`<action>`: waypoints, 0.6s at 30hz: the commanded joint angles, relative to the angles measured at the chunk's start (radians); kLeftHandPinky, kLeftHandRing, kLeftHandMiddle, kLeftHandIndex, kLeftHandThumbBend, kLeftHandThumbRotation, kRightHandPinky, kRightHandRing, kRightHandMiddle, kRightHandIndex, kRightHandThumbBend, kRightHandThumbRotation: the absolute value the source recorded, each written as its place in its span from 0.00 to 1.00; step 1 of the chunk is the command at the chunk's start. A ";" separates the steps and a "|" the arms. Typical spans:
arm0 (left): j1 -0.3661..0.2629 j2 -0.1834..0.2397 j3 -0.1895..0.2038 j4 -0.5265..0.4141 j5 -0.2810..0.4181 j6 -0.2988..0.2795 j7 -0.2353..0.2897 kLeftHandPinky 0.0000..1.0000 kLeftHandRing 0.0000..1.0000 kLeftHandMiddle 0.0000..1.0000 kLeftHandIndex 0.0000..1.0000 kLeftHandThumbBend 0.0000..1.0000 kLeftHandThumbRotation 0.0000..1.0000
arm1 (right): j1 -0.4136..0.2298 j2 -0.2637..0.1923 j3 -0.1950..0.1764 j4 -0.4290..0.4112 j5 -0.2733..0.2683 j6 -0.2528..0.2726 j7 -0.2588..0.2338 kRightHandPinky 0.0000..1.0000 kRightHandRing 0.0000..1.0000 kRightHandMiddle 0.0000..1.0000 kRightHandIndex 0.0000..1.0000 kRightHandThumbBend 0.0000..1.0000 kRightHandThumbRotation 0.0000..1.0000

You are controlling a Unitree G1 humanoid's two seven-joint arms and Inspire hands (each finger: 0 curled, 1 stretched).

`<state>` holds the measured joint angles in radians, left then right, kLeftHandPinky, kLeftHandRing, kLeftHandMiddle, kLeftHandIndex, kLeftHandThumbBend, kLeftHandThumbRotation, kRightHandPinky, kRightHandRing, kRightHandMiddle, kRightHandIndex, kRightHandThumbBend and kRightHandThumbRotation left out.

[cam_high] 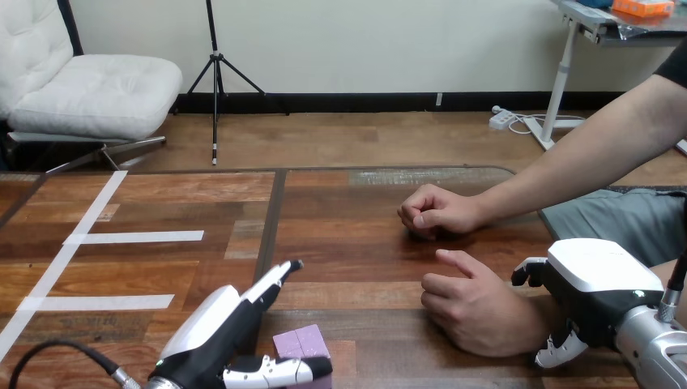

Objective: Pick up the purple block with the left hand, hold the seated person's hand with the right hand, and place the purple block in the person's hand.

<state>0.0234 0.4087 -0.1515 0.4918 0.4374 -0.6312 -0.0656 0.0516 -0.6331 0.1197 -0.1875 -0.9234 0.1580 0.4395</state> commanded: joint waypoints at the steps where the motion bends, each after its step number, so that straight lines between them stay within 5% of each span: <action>1: -0.036 0.038 -0.017 -0.085 0.014 0.023 -0.038 0.86 0.94 0.97 0.98 1.00 0.70 | -0.033 -0.017 -0.005 -0.030 -0.002 0.004 -0.005 0.80 0.80 0.80 0.78 0.78 0.06; 18: -0.025 0.052 -0.035 -0.126 0.009 0.044 -0.085 0.79 0.91 0.95 0.95 1.00 0.66 | -0.038 -0.017 -0.001 -0.021 -0.005 0.002 -0.008 0.79 0.79 0.80 0.78 0.79 0.07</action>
<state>0.0239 0.4524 -0.1758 0.4150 0.4456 -0.5885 -0.1455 0.0516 -0.6331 0.1199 -0.1876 -0.9234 0.1579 0.4395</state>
